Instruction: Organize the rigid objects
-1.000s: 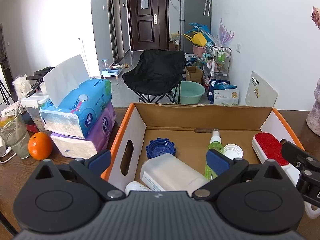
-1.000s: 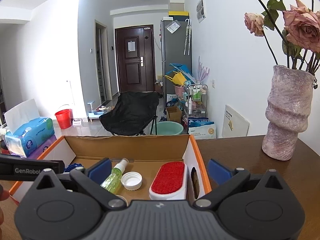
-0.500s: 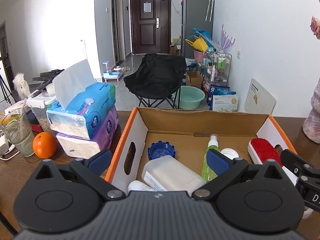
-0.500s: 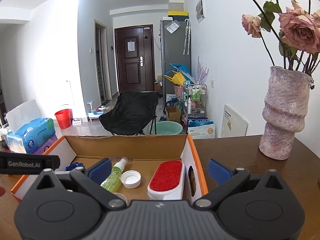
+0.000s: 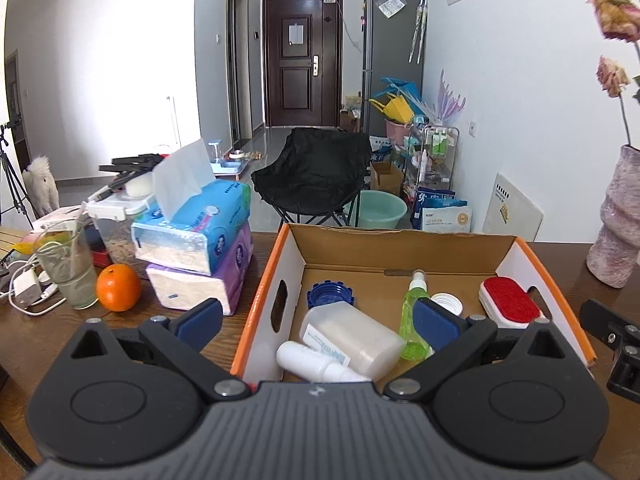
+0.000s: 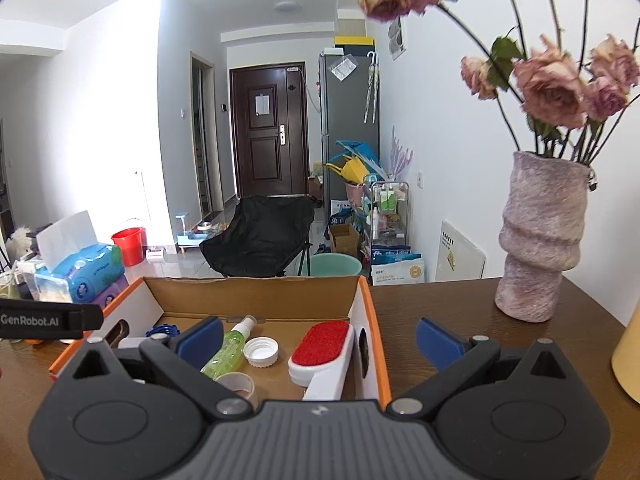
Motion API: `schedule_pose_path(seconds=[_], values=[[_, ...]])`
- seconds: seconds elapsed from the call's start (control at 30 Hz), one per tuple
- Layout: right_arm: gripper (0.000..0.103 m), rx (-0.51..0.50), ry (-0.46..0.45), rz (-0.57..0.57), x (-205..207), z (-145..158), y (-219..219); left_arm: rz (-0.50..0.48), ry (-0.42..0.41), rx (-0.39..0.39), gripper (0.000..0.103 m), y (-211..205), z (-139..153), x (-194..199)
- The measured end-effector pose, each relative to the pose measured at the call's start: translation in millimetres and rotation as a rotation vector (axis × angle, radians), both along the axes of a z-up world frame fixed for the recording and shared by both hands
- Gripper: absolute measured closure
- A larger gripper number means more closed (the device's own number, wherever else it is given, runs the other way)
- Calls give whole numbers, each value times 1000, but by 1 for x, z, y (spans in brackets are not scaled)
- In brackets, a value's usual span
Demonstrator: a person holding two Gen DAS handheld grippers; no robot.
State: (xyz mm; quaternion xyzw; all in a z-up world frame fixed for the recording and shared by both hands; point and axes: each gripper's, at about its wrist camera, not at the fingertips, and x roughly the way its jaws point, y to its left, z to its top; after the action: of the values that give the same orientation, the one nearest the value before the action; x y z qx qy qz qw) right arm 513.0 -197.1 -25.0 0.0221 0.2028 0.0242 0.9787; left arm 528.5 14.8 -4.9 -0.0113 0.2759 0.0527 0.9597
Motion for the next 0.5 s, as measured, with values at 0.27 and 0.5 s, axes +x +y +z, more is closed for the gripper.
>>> schedule_pose_path(seconds=[0.27,0.5], values=[[0,0,-40,11,-58,16,-4,-25,-27,5,0,-5,14,-56],[0,4,-75,28,-123,34,-4,-36,-58,8,0,-13,26,-123]])
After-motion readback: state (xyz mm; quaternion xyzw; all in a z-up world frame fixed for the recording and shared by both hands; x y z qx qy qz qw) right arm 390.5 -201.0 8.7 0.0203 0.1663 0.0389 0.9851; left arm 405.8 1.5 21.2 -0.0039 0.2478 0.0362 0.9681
